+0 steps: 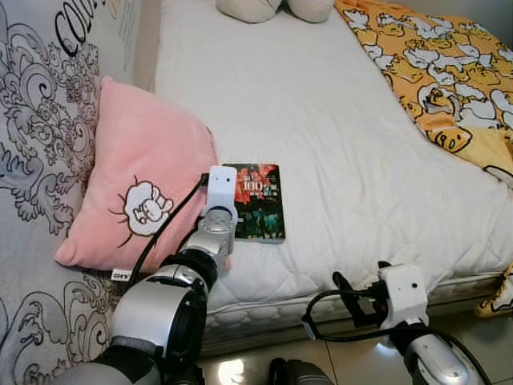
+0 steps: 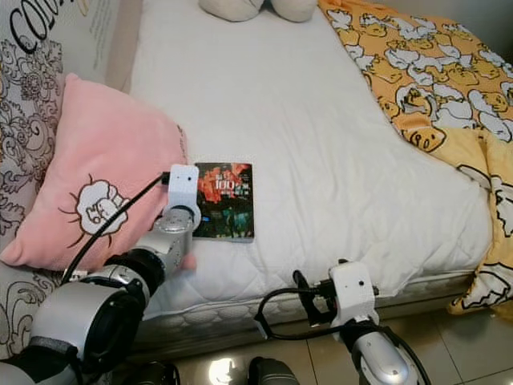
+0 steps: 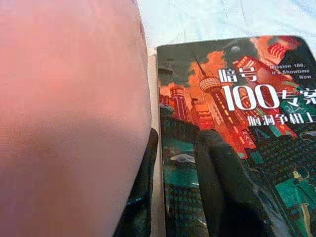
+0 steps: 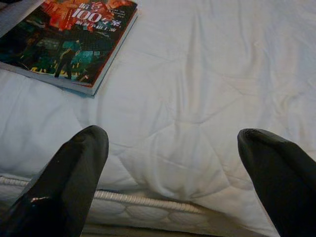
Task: Clean up the room
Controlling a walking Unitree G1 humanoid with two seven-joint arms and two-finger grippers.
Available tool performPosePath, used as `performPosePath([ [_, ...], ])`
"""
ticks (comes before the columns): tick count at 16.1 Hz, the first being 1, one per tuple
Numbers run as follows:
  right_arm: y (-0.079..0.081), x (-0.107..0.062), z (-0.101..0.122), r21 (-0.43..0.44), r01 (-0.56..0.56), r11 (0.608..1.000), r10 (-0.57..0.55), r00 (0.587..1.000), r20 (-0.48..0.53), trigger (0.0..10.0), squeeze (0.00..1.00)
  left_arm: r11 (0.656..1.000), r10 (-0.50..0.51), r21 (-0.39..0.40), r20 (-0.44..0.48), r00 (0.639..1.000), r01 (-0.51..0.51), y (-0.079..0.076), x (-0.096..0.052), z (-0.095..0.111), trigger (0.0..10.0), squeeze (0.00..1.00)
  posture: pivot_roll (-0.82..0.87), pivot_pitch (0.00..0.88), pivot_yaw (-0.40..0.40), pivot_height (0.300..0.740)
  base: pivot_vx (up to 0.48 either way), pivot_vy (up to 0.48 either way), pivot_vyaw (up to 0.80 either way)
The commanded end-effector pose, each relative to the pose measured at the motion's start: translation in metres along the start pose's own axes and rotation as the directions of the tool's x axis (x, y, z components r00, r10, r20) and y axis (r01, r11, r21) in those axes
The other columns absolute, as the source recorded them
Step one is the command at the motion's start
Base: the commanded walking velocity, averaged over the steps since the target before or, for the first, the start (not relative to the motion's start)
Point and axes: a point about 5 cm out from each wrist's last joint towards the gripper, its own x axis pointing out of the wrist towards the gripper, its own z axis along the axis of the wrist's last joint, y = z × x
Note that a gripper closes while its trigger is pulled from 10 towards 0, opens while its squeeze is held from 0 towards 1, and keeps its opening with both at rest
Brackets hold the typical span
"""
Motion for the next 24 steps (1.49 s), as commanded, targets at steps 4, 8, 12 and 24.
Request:
performPosePath([
  [4,-0.001,0.008,-0.006,-0.008,-0.004,1.000,0.004,1.000,-0.030,10.0,0.00,0.995,-0.073,-0.060,0.042,0.996,0.076,-0.022,-0.002,0.022,10.0,1.00,-0.17,0.092,-0.081,0.736,0.000,0.000,0.00],
  [8,0.001,0.023,0.000,0.014,0.002,1.000,-0.002,1.000,0.026,10.0,0.00,0.941,-0.336,0.072,0.122,0.934,0.329,-0.071,-0.020,0.023,10.0,1.00,-0.10,0.017,-0.059,0.736,0.000,0.000,0.00],
  [12,-0.005,0.040,0.016,0.072,0.104,0.992,-0.113,0.985,0.130,10.0,0.00,0.851,-0.514,0.094,0.358,0.780,0.518,-0.057,-0.044,0.012,10.0,0.00,-0.03,0.000,-0.003,0.736,0.000,0.000,0.00],
  [24,-0.006,0.063,0.017,0.115,0.185,0.976,-0.205,0.956,0.210,10.0,0.00,0.944,-0.149,-0.224,0.361,0.921,0.241,0.051,-0.049,-0.031,10.0,0.00,-0.01,0.000,0.023,0.736,0.000,-0.292,0.00],
])
